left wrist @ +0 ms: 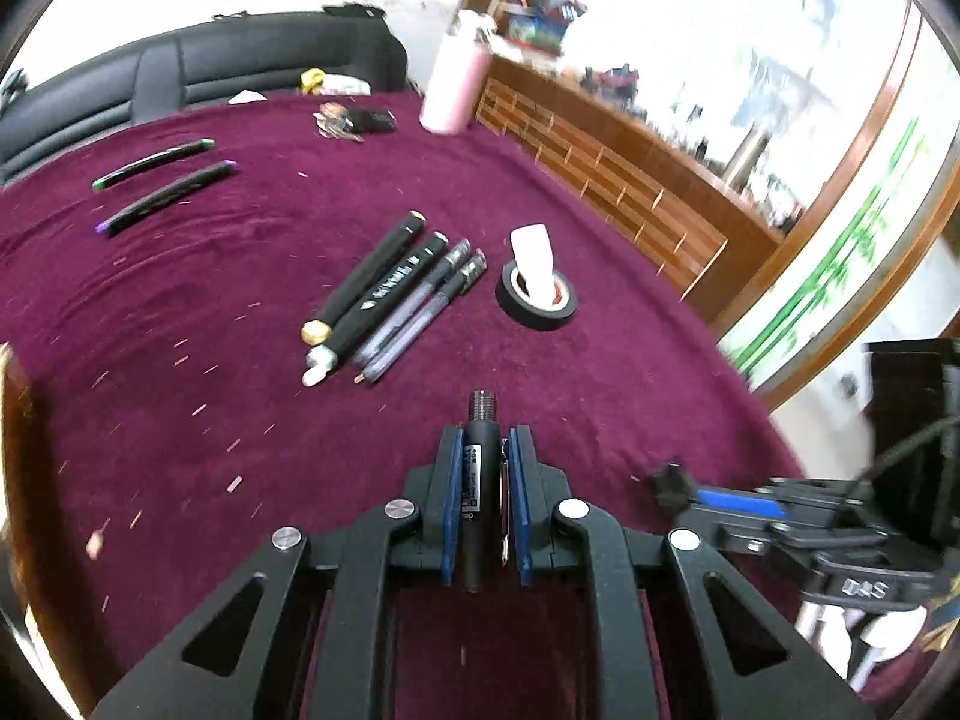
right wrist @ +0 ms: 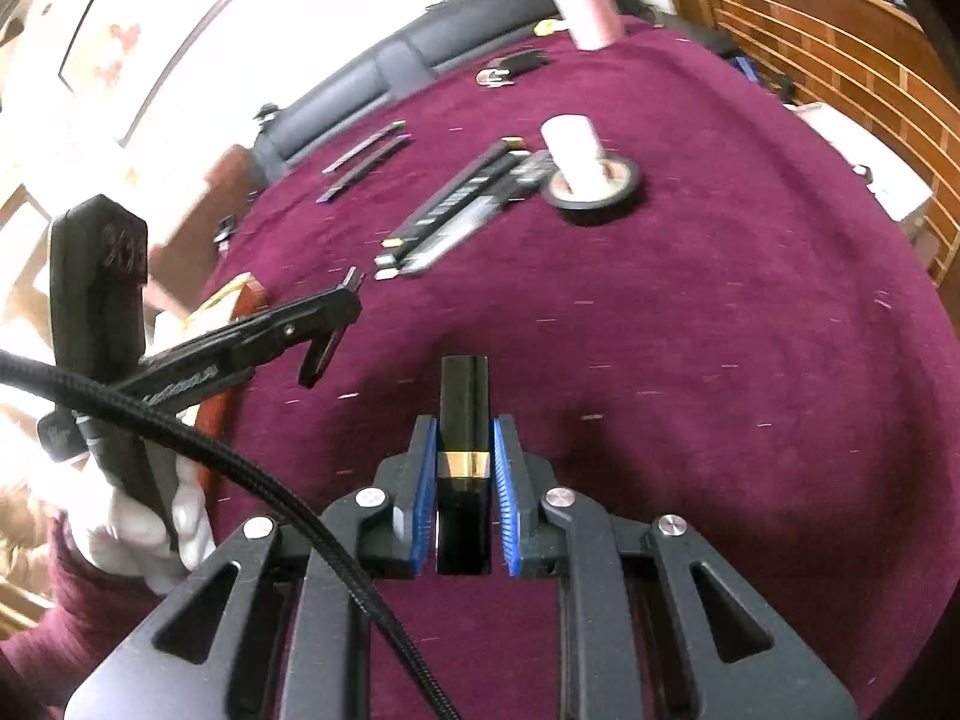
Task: Organize objects
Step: 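Carry the lipstick and black pen into the tray and open both tools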
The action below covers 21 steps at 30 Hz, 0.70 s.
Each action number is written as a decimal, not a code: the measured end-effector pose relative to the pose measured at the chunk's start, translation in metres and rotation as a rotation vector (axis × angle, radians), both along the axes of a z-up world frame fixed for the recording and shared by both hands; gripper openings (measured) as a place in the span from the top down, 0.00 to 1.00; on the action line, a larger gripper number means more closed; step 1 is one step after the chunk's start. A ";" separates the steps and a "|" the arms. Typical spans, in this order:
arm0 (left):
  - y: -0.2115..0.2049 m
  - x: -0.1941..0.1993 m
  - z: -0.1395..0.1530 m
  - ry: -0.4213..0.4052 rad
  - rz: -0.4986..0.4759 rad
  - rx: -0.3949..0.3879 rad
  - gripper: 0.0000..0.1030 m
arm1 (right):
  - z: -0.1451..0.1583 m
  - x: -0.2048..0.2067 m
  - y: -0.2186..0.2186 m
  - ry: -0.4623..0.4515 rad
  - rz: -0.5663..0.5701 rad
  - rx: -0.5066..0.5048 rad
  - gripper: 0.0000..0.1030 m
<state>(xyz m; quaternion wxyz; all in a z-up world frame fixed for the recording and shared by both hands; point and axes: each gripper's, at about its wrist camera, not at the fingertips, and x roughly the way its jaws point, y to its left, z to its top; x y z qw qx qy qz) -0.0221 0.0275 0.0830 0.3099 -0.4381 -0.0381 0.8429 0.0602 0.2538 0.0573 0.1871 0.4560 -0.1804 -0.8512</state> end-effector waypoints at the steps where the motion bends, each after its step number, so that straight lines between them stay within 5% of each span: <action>1: -0.015 0.010 0.008 0.007 0.019 0.032 0.89 | 0.003 0.001 -0.006 0.003 0.014 -0.007 0.84; 10: -0.148 0.077 0.041 0.073 0.231 0.121 0.89 | 0.034 0.008 -0.131 0.043 0.277 -0.033 0.84; 21: -0.281 0.103 0.002 0.013 0.513 0.114 0.88 | 0.010 0.000 -0.278 -0.049 0.506 -0.046 0.84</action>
